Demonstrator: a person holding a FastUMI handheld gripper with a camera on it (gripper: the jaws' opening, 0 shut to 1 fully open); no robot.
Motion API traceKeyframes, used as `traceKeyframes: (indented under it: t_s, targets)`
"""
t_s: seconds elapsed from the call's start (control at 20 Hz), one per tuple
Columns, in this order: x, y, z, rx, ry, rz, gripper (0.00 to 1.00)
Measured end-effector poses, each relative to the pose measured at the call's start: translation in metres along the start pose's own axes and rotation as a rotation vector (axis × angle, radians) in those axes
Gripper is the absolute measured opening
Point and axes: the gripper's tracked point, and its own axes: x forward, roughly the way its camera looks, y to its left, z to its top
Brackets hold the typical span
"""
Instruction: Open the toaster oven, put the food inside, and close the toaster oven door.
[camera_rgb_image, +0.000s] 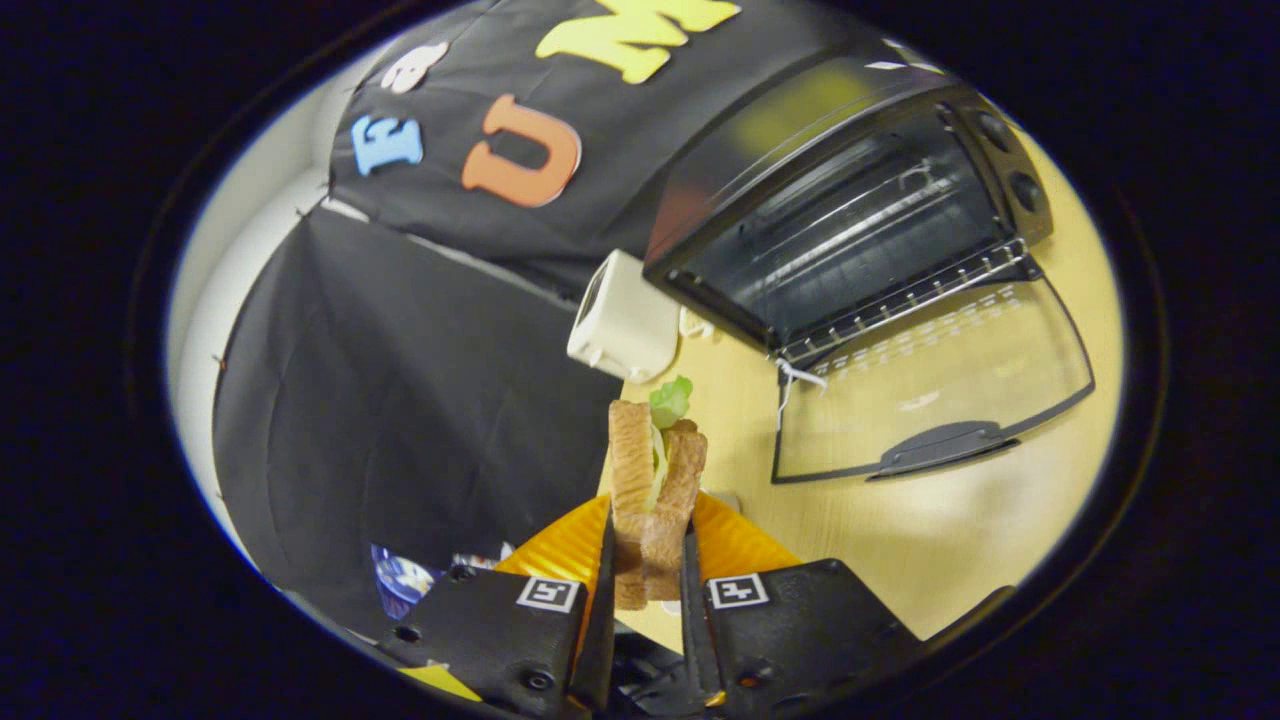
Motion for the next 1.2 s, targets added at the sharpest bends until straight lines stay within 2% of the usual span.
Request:
traceKeyframes:
  t_s: [0.15, 0.25, 0.3, 0.35, 0.4, 0.5, 0.65, 0.75, 1.2]
  targets:
    - [-0.005, -0.026, 0.033, 0.055, -0.139, -0.018, 0.33]
    - [-0.020, -0.019, 0.064, 0.115, -0.315, 0.076, 0.34]
    - [-0.028, -0.023, 0.081, 0.149, -0.424, 0.096, 0.33]
    - [-0.030, -0.034, 0.092, 0.175, -0.483, 0.068, 0.33]
    - [-0.035, -0.039, 0.094, 0.191, -0.501, 0.039, 0.34]
    - [-0.037, -0.040, 0.091, 0.208, -0.469, 0.068, 0.34]
    - [-0.032, -0.052, 0.103, 0.201, -0.491, 0.021, 0.34]
    - [-0.027, -0.056, 0.115, 0.211, -0.507, 0.033, 0.34]
    - [0.047, -0.101, 0.187, 0.306, -0.592, -0.051, 0.34]
